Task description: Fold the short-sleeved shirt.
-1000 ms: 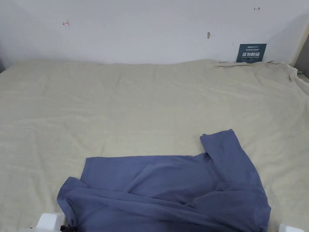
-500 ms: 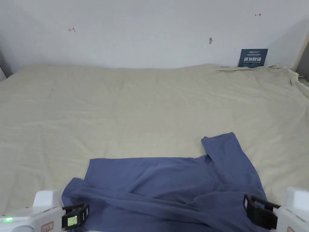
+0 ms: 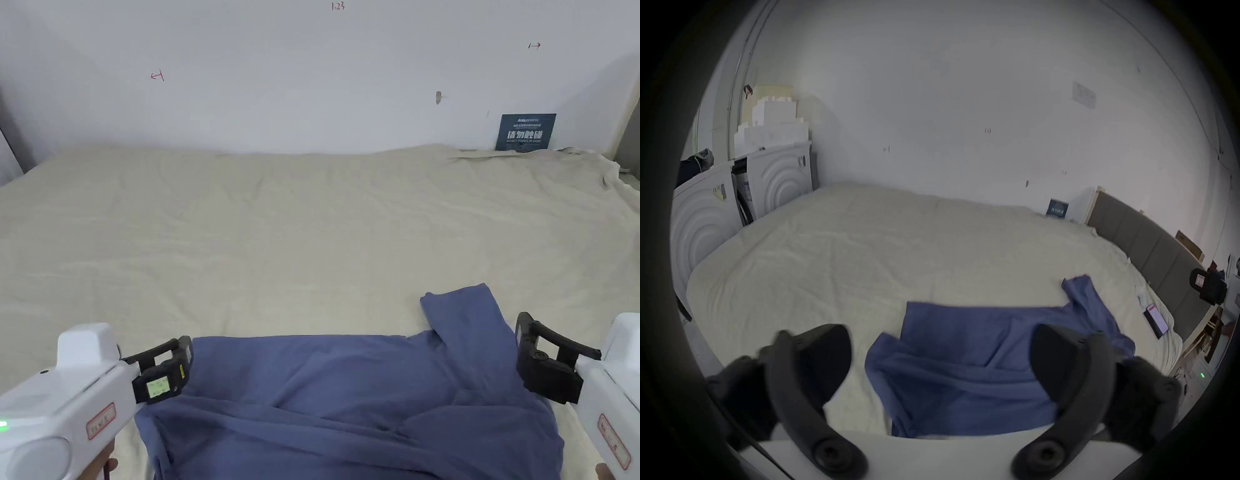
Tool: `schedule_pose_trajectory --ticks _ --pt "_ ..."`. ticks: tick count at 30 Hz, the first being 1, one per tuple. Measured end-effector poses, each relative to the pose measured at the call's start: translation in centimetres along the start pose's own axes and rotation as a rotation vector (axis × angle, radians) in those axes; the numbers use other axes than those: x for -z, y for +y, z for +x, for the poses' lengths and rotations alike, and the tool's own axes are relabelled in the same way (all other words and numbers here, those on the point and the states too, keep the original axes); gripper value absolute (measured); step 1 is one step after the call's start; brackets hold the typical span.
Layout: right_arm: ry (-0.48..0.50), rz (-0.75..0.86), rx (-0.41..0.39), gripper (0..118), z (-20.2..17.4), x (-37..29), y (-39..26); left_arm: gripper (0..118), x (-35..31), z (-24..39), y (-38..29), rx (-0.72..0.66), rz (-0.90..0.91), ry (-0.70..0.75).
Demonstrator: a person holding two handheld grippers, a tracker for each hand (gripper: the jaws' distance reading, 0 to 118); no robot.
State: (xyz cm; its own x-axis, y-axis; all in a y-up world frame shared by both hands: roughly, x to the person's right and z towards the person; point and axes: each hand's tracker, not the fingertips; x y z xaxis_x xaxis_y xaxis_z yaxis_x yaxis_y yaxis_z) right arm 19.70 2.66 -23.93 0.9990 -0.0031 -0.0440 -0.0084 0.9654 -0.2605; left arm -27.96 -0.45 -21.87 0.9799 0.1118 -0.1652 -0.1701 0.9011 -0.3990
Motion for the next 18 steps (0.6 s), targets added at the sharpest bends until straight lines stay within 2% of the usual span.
schedule_pose_trajectory --ticks 1,2,3,4,5,6,10,18 --pt "0.001 0.014 0.002 74 0.0 -0.1 -0.1 48 -0.1 0.3 -0.3 0.014 0.025 0.007" --pt "0.001 0.017 0.007 55 -0.1 -0.1 -0.1 29 -0.1 0.6 -0.7 0.022 0.056 0.017" --pt "0.0 0.01 0.009 55 0.0 0.1 -0.1 29 -0.1 0.9 -1.1 0.031 0.086 0.014" --pt "-0.003 0.009 0.011 46 -0.1 0.2 -0.2 25 -0.2 1.2 -1.4 0.046 0.111 0.01" --pt "-0.018 0.01 0.006 28 -0.1 0.3 -0.4 17 -0.3 1.3 -1.6 0.054 0.113 0.0" --pt "-0.015 0.011 0.005 0 -0.2 0.2 -0.5 1 -0.4 1.6 -1.8 0.058 0.108 -0.006" --pt "-0.003 0.003 0.007 0 -0.2 0.3 -0.9 0 -0.3 2.1 -1.9 0.098 0.109 -0.002" --pt "0.004 -0.018 0.011 0 0.1 1.4 -0.8 0 2.4 2.0 -0.6 0.086 0.043 -0.035"
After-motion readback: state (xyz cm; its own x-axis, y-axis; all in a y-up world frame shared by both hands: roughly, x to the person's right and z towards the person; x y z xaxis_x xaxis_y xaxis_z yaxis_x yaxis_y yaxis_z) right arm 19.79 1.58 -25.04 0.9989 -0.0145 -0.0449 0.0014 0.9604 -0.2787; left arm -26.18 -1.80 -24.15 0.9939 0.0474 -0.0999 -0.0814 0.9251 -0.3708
